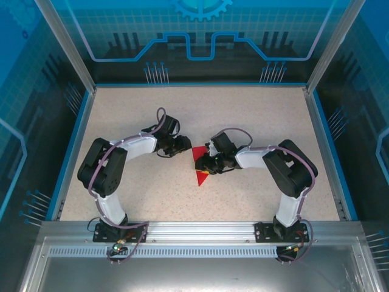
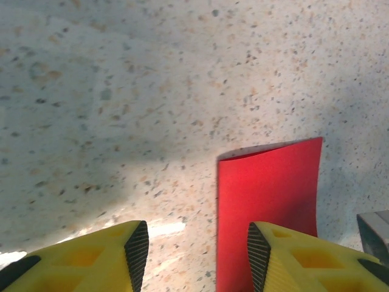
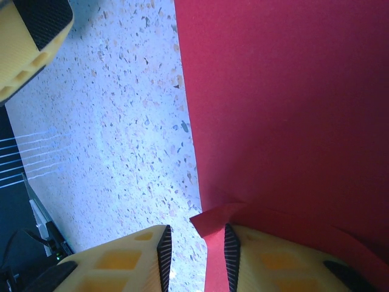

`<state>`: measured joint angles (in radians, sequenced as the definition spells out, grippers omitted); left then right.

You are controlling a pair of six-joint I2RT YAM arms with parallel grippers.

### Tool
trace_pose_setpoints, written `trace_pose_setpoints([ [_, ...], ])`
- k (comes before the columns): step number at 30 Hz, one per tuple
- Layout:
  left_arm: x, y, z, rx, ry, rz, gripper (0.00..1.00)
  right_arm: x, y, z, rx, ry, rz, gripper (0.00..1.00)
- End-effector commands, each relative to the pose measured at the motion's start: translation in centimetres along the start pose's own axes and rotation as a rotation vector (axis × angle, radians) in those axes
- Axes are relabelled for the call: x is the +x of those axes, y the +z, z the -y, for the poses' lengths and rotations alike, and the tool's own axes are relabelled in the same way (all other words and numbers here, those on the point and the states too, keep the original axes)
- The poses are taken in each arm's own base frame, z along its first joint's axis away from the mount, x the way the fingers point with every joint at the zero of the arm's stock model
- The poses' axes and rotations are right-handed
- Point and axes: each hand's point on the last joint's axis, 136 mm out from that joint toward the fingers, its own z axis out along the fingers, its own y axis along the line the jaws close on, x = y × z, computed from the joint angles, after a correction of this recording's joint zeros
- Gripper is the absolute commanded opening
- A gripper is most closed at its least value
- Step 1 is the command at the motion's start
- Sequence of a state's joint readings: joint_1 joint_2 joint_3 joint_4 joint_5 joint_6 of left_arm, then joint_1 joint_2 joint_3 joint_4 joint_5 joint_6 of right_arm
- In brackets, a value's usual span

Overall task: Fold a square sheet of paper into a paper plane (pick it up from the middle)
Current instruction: Third fold the triangle at the center of the table.

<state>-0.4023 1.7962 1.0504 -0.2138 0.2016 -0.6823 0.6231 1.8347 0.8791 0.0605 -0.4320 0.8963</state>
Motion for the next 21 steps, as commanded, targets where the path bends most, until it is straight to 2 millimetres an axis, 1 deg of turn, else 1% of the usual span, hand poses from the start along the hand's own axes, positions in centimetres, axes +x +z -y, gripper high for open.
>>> trace_pose_setpoints([
  [1, 0.7, -0.8, -0.4, -0.001, -0.023, -0.012, 0.5, 1.5, 1.0, 3.6, 0.122, 0.018, -0.029, 0.33],
  [4, 1.1, -0.8, -0.3, 0.015, -0.028, -0.025, 0.5, 1.6, 1.0, 3.7, 0.122, 0.014, -0.029, 0.32],
  [8, 1.6, -0.7, 0.1, 0.046, -0.036, -0.046, 0.49, 1.6, 1.0, 3.9, 0.124, 0.012, -0.024, 0.26],
  [14, 2.4, -0.6, 0.5, 0.091, -0.047, -0.077, 0.5, 1.7, 1.1, 3.9, 0.11, 0.007, -0.021, 0.22],
  [16, 2.7, -0.6, 0.7, 0.105, -0.048, -0.086, 0.49, 1.7, 1.1, 4.0, 0.113, 0.01, -0.021, 0.18],
  [19, 3.3, -0.7, 1.1, 0.135, -0.047, -0.101, 0.48, 1.9, 1.0, 4.2, 0.12, 0.013, -0.023, 0.1],
  [21, 3.8, -0.8, 1.3, 0.15, -0.043, -0.114, 0.44, 1.9, 1.0, 4.4, 0.128, 0.015, -0.024, 0.05],
])
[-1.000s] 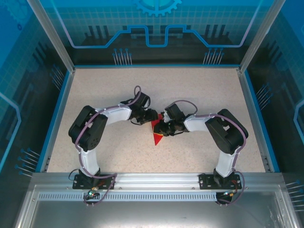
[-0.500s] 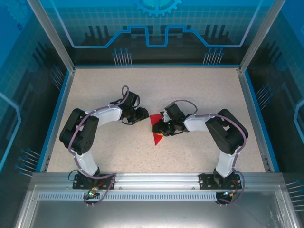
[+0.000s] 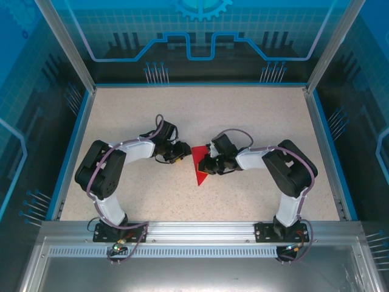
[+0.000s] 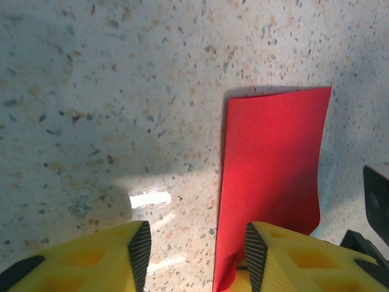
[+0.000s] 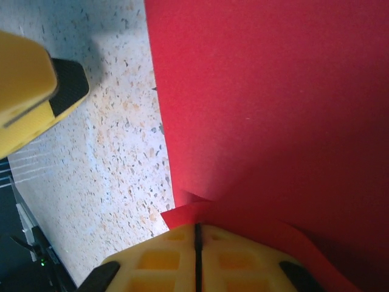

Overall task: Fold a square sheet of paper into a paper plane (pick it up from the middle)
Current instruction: Third fold the triangle at the center of the table.

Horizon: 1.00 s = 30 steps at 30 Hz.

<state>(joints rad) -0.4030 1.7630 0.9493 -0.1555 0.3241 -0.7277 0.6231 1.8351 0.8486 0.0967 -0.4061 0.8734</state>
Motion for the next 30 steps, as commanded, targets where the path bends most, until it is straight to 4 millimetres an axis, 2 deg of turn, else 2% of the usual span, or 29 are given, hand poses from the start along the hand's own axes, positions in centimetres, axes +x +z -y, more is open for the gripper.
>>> trace_pose_setpoints([
  [1, 1.2, -0.7, 1.7, 0.078, 0.015, -0.028, 0.43, 2.1, 0.8, 3.7, 0.118, 0.039, -0.049, 0.02],
  [8, 3.9, -0.2, 3.3, 0.138, 0.053, -0.102, 0.23, 2.4, 0.7, 4.2, 0.143, 0.044, -0.059, 0.0],
  [13, 5.0, 0.5, 2.8, 0.115, 0.043, -0.125, 0.12, 2.3, 0.6, 4.3, 0.148, 0.047, -0.059, 0.0],
  [22, 5.7, 1.5, 3.3, 0.118, 0.046, -0.152, 0.05, 2.3, 0.7, 4.3, 0.151, 0.05, -0.059, 0.0],
  [30, 6.1, 2.3, 2.2, 0.078, 0.029, -0.168, 0.0, 2.2, 0.6, 4.3, 0.149, 0.053, -0.058, 0.0],
])
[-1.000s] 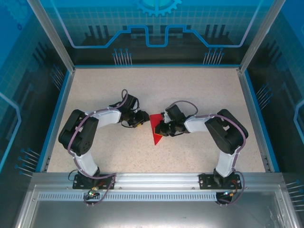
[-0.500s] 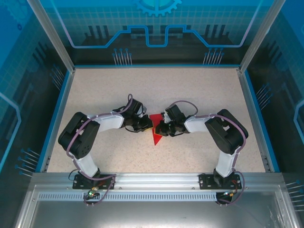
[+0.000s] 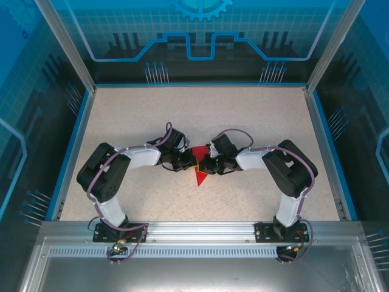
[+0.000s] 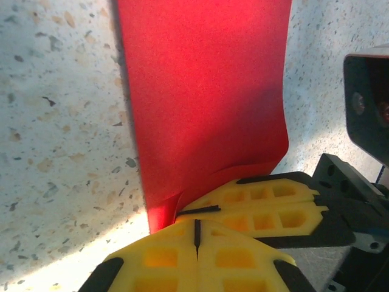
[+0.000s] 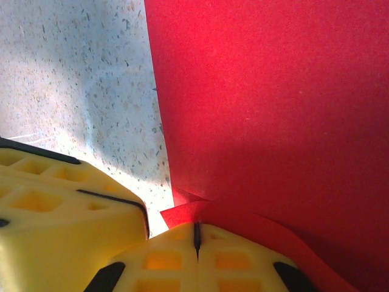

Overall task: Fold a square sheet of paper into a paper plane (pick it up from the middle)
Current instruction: Third fold the triangle at the center of the table.

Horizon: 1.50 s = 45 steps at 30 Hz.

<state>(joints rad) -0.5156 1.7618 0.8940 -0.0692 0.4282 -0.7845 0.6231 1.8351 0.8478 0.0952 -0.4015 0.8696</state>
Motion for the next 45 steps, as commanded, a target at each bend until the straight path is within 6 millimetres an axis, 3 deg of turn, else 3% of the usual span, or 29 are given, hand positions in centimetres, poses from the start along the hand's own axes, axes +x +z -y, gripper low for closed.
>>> trace_pose_setpoints([
  [1, 0.7, 0.8, -0.8, -0.024, -0.021, -0.035, 0.0, 2.3, 0.7, 4.2, 0.145, 0.056, -0.062, 0.0],
  [10, 0.6, 1.4, -1.1, -0.051, -0.022, -0.04, 0.0, 2.1, 0.7, 4.0, 0.14, 0.056, -0.059, 0.0],
  [19, 1.1, 1.8, -3.2, -0.174, -0.005, -0.046, 0.0, 2.1, 0.6, 3.4, 0.115, 0.051, -0.058, 0.0],
  [29, 2.9, 1.7, -8.0, -0.434, 0.034, -0.081, 0.0, -0.2, -2.0, 0.4, -0.094, -0.013, 0.035, 0.0],
  [39, 3.1, 1.8, -9.2, -0.575, 0.089, -0.081, 0.0, 0.7, -1.0, 2.1, -0.058, -0.031, 0.001, 0.0],
  [45, 2.9, 0.5, -11.7, -0.77, 0.151, -0.076, 0.0, 0.0, -1.5, 4.1, 0.006, 0.017, 0.033, 0.0],
])
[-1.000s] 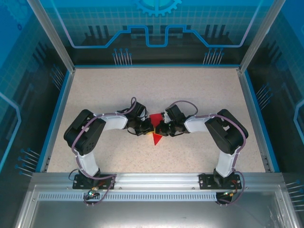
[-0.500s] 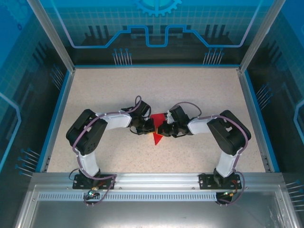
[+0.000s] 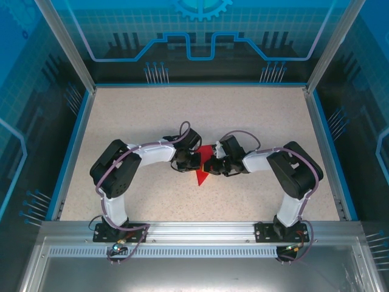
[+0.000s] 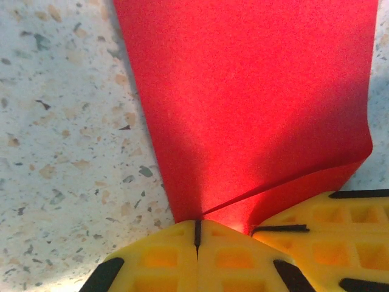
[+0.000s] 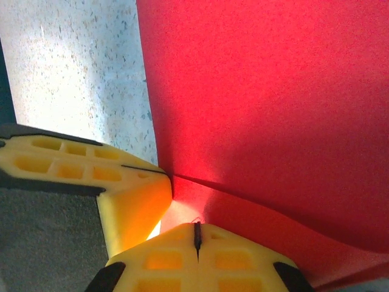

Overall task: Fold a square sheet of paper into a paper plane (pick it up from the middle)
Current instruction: Third fold the triangle at the center of the table.

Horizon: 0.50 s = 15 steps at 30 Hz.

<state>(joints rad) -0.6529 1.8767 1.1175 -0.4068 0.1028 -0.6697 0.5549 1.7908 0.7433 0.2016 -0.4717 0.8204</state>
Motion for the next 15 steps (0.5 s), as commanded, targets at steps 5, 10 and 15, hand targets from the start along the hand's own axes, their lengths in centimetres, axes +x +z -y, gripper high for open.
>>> trace_pose_setpoints([
  [5, 4.5, 2.5, -10.8, -0.464, 0.043, -0.132, 0.0, -0.6, -1.6, 6.4, 0.188, 0.138, 0.069, 0.0],
  [10, 4.7, 2.8, -10.7, -0.446, 0.037, -0.136, 0.0, -2.0, -3.8, 8.4, 0.257, 0.172, 0.138, 0.0],
  [15, 4.7, 2.8, -10.5, -0.44, 0.035, -0.136, 0.0, -4.1, -6.5, 5.1, 0.197, 0.066, 0.215, 0.0],
])
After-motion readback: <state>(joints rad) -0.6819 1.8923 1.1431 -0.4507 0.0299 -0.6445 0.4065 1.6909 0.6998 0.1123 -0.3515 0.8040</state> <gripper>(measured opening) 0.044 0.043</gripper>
